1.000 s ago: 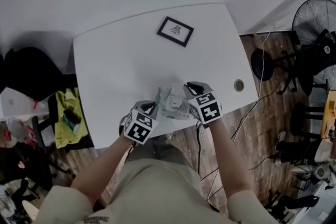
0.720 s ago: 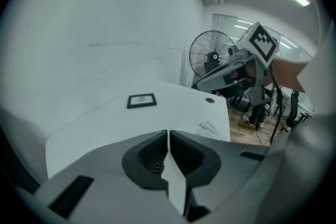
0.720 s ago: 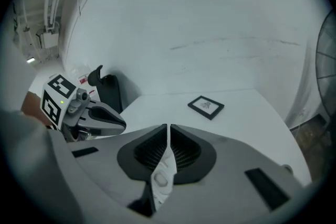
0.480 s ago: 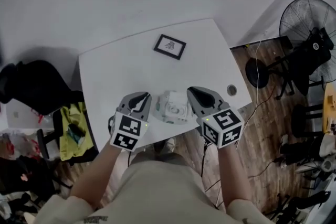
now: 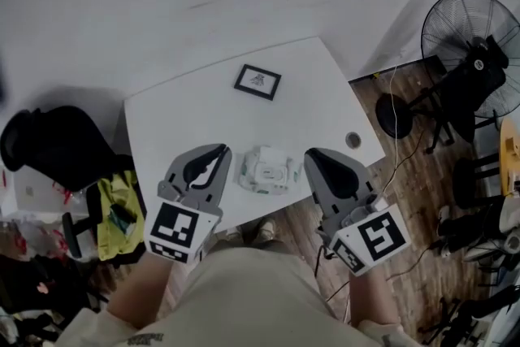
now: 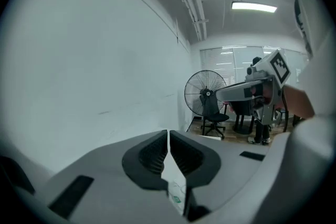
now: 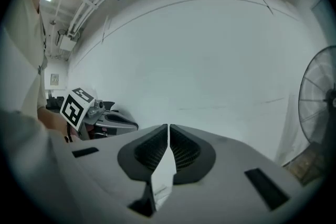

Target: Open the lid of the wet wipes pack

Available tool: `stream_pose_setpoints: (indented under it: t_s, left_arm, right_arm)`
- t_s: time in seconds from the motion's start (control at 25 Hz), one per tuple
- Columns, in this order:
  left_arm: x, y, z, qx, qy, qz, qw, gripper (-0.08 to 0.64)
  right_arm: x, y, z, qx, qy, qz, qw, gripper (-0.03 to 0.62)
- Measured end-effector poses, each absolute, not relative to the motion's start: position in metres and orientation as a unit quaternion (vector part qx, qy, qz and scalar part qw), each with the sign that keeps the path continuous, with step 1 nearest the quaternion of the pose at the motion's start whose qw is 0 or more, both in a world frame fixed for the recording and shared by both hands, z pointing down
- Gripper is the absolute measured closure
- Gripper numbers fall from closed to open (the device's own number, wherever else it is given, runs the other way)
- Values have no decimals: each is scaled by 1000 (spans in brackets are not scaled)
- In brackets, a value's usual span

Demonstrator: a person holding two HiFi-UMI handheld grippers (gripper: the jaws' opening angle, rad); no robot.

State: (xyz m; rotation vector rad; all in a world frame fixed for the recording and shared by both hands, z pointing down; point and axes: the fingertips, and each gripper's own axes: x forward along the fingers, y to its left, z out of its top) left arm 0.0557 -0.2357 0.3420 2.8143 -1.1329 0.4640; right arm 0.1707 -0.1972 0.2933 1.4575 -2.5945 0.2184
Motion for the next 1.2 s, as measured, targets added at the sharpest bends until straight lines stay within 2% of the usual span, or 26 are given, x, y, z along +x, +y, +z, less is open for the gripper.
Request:
stream_pose_setpoints:
  t_s: [0.2, 0.52, 1.2]
  left_arm:
    - [61, -220, 326, 921, -359, 153, -1, 528]
    - [59, -211, 327, 921, -355, 159, 8, 529]
    - [58, -210, 328, 924, -345, 165, -7, 528]
  right_arm:
    - [172, -174, 279, 487, -869, 40, 83, 562]
    - [172, -168, 289, 497, -859, 37, 116, 568]
    - [165, -168, 292, 503, -856, 18, 117, 568]
